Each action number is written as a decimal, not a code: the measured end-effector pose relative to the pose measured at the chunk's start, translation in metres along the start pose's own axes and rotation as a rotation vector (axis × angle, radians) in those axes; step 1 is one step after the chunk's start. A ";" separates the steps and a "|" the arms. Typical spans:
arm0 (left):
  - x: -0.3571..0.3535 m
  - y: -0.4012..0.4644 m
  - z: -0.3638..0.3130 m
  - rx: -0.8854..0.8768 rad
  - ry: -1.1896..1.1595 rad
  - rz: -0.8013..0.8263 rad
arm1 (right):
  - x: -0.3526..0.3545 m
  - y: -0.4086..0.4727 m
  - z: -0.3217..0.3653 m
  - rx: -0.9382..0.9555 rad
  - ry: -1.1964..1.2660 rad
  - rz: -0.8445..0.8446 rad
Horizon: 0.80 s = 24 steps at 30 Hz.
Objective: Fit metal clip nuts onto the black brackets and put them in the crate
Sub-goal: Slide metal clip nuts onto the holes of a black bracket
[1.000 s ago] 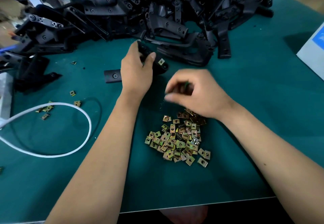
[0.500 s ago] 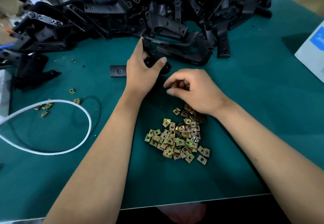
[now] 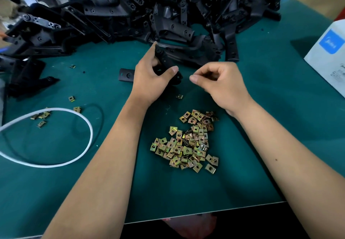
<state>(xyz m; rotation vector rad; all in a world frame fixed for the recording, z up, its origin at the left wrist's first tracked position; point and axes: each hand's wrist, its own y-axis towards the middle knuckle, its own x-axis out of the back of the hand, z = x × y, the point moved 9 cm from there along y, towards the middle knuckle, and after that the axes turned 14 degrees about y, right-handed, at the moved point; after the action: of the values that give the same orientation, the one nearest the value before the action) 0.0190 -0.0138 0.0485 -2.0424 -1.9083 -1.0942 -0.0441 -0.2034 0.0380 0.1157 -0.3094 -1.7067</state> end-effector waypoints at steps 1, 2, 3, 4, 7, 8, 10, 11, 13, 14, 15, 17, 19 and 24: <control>-0.001 0.001 -0.001 -0.006 -0.004 0.021 | 0.003 0.000 -0.001 -0.009 0.081 -0.035; -0.003 0.001 -0.002 -0.011 -0.009 0.043 | 0.007 0.001 -0.001 -0.015 0.149 -0.065; -0.005 0.001 -0.004 -0.017 -0.013 0.062 | 0.009 0.001 -0.002 -0.022 0.204 -0.095; -0.007 0.001 -0.006 -0.023 -0.013 0.075 | 0.010 0.000 -0.002 -0.034 0.260 -0.116; -0.016 -0.004 -0.019 -0.064 0.024 0.091 | 0.013 -0.001 -0.002 -0.063 0.402 -0.174; -0.020 -0.007 -0.024 -0.087 0.038 0.098 | 0.015 -0.002 -0.002 -0.064 0.419 -0.197; -0.029 -0.010 -0.034 -0.125 0.049 0.115 | 0.019 -0.003 0.000 -0.047 0.407 -0.249; -0.032 -0.012 -0.038 -0.140 0.052 0.119 | 0.022 -0.004 0.001 -0.035 0.400 -0.274; -0.036 -0.014 -0.044 -0.164 0.077 0.111 | 0.024 -0.005 0.001 -0.018 0.390 -0.311; -0.037 -0.015 -0.046 -0.171 0.094 0.108 | 0.024 -0.005 0.001 -0.013 0.381 -0.320; -0.038 -0.016 -0.048 -0.175 0.110 0.111 | 0.023 -0.004 0.001 -0.008 0.370 -0.324; -0.039 -0.017 -0.050 -0.181 0.139 0.111 | 0.022 -0.004 0.002 0.002 0.350 -0.327; -0.038 -0.017 -0.051 -0.185 0.147 0.101 | 0.023 -0.003 0.002 0.008 0.347 -0.334; -0.039 -0.016 -0.050 -0.174 0.127 0.123 | 0.026 -0.002 0.001 0.021 0.390 -0.329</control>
<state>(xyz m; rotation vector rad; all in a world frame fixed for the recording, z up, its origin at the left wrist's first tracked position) -0.0133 -0.0705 0.0562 -2.0896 -1.6568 -1.3653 -0.0505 -0.2281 0.0411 0.5316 -0.0161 -1.9575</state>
